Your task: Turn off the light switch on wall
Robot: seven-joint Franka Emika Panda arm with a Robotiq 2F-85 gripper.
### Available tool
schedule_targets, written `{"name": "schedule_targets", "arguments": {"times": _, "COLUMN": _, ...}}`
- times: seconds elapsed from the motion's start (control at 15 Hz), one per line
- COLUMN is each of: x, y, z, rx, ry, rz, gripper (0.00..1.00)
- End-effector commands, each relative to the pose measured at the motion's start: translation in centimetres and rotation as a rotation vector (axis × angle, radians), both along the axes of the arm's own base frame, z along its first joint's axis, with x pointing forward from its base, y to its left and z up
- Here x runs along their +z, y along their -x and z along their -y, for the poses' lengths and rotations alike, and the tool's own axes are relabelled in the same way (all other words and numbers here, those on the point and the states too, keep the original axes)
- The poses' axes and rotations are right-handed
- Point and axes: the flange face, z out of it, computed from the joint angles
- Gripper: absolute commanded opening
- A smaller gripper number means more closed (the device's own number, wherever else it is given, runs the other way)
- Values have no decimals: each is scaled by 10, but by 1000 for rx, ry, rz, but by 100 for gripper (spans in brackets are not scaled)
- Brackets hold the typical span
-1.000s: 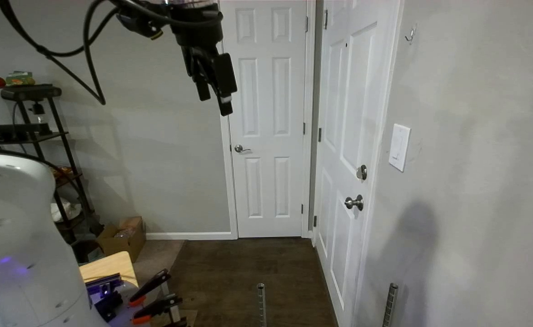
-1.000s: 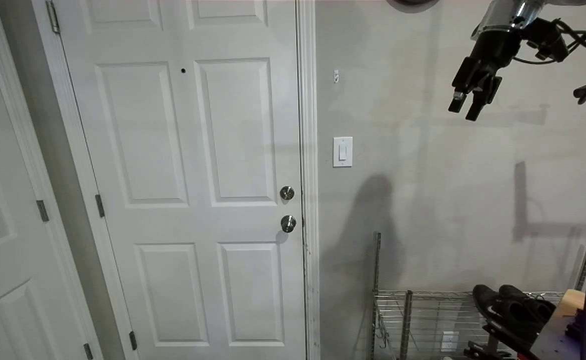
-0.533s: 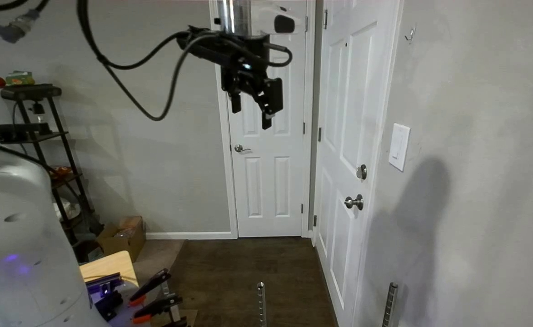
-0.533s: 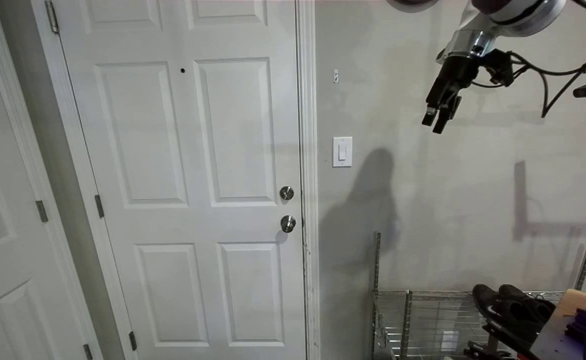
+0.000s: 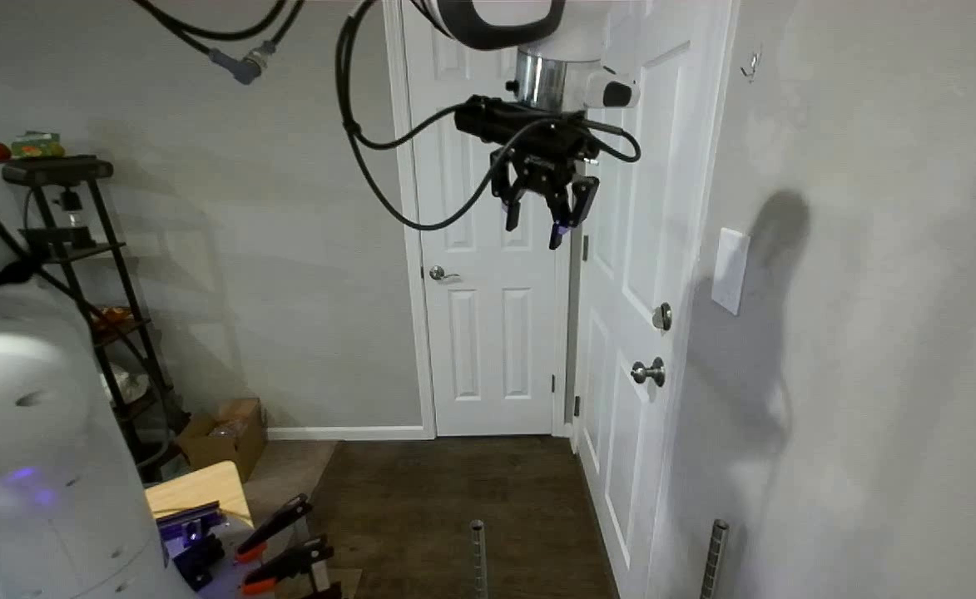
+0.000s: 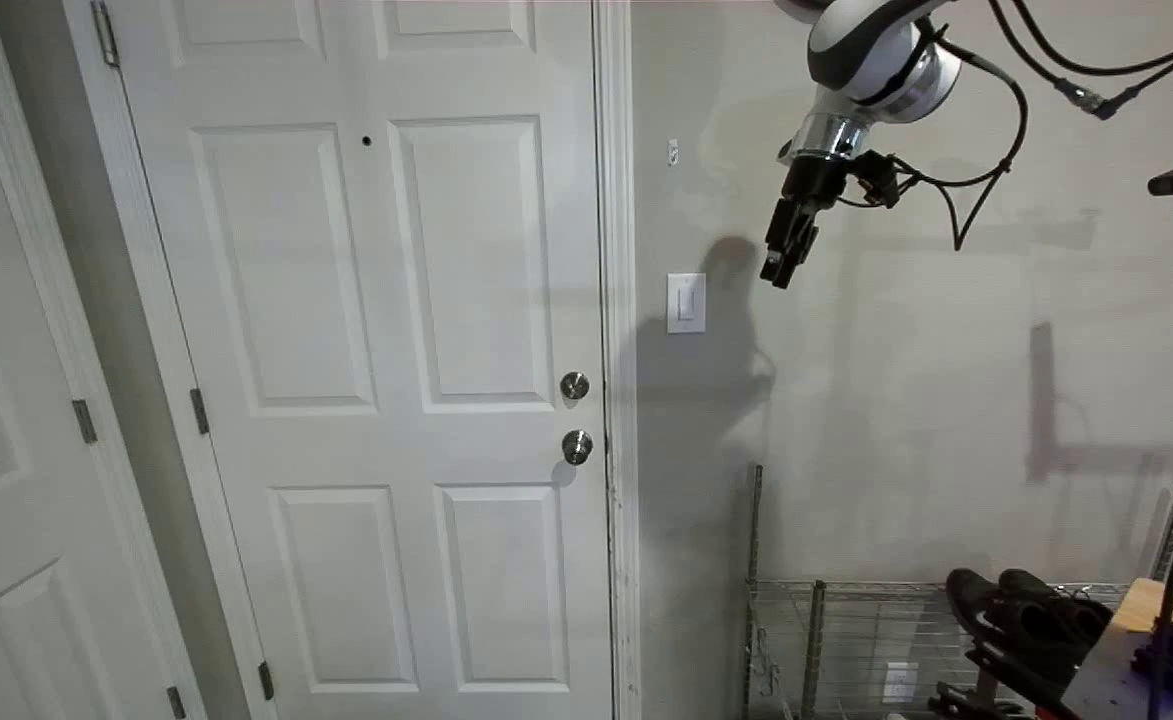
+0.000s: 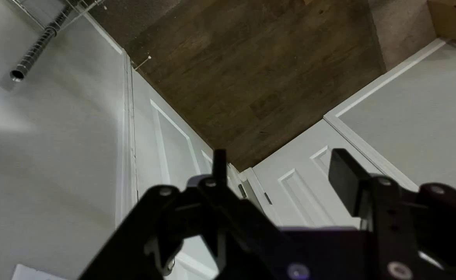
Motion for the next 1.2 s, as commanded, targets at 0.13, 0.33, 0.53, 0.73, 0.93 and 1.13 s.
{"name": "schedule_targets", "arguments": {"times": 0.13, "x": -11, "y": -51, "z": -3, "rx": 29, "ry": 40, "rz": 4, "gripper": 26}}
{"name": "schedule_targets", "arguments": {"times": 0.33, "x": -17, "y": -66, "z": -7, "rx": 21, "ry": 58, "rz": 19, "gripper": 7}}
{"name": "schedule_targets", "arguments": {"times": 0.53, "x": -26, "y": -79, "z": -10, "rx": 12, "ry": 77, "rz": 39, "gripper": 2}}
{"name": "schedule_targets", "arguments": {"times": 0.73, "x": -34, "y": -91, "z": -9, "rx": -26, "ry": 145, "rz": 83, "gripper": 3}}
{"name": "schedule_targets", "arguments": {"times": 0.93, "x": -40, "y": -99, "z": -7, "rx": -63, "ry": 210, "rz": 115, "gripper": 5}}
{"name": "schedule_targets", "arguments": {"times": 1.13, "x": -46, "y": -105, "z": -6, "rx": -96, "ry": 268, "rz": 131, "gripper": 5}}
